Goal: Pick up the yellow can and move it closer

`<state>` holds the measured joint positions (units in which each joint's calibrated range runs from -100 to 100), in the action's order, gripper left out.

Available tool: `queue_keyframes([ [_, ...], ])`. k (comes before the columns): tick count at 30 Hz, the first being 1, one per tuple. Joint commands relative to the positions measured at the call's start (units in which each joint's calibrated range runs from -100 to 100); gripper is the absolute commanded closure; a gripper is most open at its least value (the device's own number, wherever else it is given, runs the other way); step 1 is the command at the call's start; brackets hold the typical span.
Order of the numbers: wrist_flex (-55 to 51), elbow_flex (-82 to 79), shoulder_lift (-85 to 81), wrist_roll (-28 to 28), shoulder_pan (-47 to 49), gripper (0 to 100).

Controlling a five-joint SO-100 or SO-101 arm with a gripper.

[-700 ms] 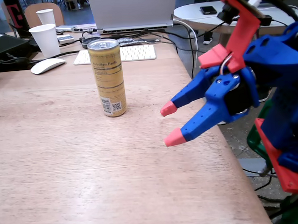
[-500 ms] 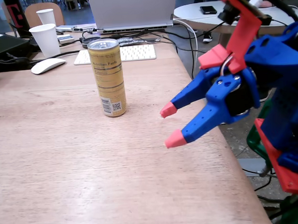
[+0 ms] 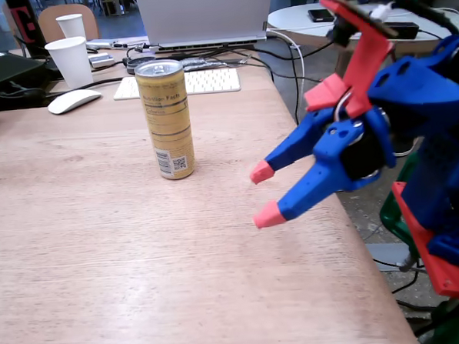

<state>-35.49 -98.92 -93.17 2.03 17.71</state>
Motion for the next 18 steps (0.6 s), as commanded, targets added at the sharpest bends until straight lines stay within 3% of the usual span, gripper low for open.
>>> queue_keyframes([
  [1,4.94,2.32,7.83,0.39,-10.43,72],
  [9,39.92,7.32,41.54,-0.1,-22.95,71],
  [18,73.5,12.32,67.95,0.1,-22.95,71],
])
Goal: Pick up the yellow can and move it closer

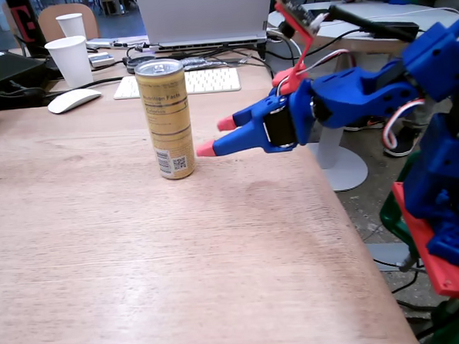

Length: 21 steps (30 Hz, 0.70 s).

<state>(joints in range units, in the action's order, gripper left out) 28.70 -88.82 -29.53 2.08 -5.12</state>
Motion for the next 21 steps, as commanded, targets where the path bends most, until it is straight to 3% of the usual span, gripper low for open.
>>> queue_keyframes([
  [1,13.18,2.22,6.72,0.0,-0.13,71],
  [4,23.77,1.65,13.75,0.44,-0.13,72],
  [11,25.41,2.13,15.12,1.9,-0.29,71],
  [13,25.41,1.37,16.06,2.88,-0.29,64],
  [18,25.0,5.9,21.81,2.25,-0.46,30],
  [21,24.59,13.64,27.64,2.25,-8.42,28],
])
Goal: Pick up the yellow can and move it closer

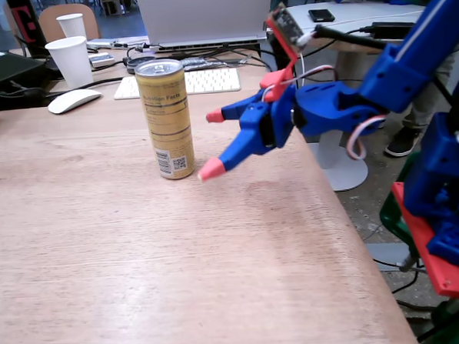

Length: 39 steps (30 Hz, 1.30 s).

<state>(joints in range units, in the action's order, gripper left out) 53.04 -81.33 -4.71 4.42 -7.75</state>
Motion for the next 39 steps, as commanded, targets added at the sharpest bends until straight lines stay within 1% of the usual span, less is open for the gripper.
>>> queue_keyframes([
  [1,0.24,7.48,3.25,-0.1,-6.46,28],
  [4,0.57,6.82,2.48,-0.1,-6.8,28],
  [6,1.06,8.23,3.0,-0.1,-12.55,28],
  [8,0.32,12.58,3.77,-0.1,-13.91,28],
  [16,0.24,32.59,20.92,-0.1,-11.2,28],
  [20,0.24,40.04,26.41,-0.1,-3.93,28],
  [25,0.24,47.88,31.73,-0.05,-3.08,28],
  [33,0.16,48.82,32.24,0.29,-2.74,28],
  [37,0.08,48.72,32.24,0.49,-0.88,29],
  [39,0.08,48.72,32.24,0.49,-0.88,32],
])
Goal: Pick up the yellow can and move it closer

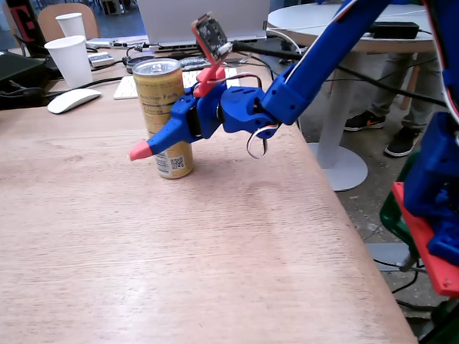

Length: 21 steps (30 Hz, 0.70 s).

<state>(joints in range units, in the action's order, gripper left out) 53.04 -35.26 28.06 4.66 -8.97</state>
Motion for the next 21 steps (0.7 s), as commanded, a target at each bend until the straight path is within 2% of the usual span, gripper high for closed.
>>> queue_keyframes([
  [1,0.08,2.65,-0.53,0.29,0.34,37],
  [4,0.08,2.65,-0.53,0.2,0.34,49],
  [11,0.08,2.65,-0.53,0.29,0.68,62],
  [18,0.08,-0.66,-1.64,-0.24,0.85,63],
  [21,0.16,-4.15,-4.05,-0.24,3.9,63],
])
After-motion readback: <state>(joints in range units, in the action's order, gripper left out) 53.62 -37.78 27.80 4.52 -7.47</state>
